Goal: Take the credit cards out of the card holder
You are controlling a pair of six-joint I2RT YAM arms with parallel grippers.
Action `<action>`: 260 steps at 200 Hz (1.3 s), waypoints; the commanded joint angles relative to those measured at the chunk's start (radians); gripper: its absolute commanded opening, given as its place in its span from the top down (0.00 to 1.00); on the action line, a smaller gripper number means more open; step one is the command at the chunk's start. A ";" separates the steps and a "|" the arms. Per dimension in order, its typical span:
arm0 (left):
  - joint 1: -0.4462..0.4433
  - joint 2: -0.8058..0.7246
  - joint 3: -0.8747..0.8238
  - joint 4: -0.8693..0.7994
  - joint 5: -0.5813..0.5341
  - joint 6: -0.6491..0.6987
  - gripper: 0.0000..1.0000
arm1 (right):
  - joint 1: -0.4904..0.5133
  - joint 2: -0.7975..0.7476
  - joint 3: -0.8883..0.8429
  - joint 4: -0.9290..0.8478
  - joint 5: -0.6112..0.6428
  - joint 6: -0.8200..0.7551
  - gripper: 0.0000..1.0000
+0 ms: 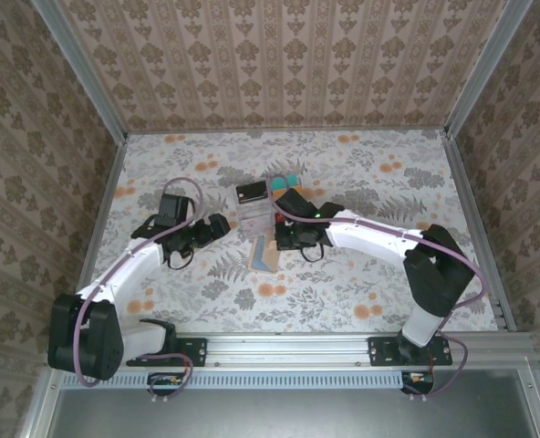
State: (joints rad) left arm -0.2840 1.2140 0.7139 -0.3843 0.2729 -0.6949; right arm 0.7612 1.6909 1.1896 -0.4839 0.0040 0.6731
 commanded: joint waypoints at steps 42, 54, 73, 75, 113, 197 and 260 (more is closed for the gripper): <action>-0.162 0.065 0.103 0.008 0.120 -0.063 0.00 | -0.104 -0.093 -0.154 0.026 0.028 -0.003 0.89; -0.204 0.092 0.120 0.005 0.112 -0.069 0.00 | -0.117 -0.087 -0.167 0.031 0.033 -0.002 0.89; -0.249 0.140 0.138 0.017 0.108 -0.106 0.01 | -0.136 -0.085 -0.207 0.064 0.031 0.010 0.89; -0.253 0.145 0.140 0.018 0.109 -0.110 0.02 | -0.137 -0.085 -0.211 0.066 0.031 0.012 0.89; -0.348 0.216 0.184 0.074 0.085 -0.147 0.02 | -0.142 -0.069 -0.256 0.100 0.038 0.031 0.89; -0.431 0.370 0.267 0.042 0.030 -0.186 0.17 | -0.159 -0.010 -0.268 0.120 0.024 0.022 0.90; -0.450 0.481 0.367 -0.062 0.006 -0.152 0.14 | -0.177 -0.009 -0.271 0.126 -0.004 -0.001 0.90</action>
State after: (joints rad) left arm -0.7246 1.6661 1.0447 -0.3820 0.2966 -0.8616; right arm 0.5915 1.6676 0.9279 -0.3626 0.0166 0.6846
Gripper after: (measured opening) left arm 0.847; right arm 0.106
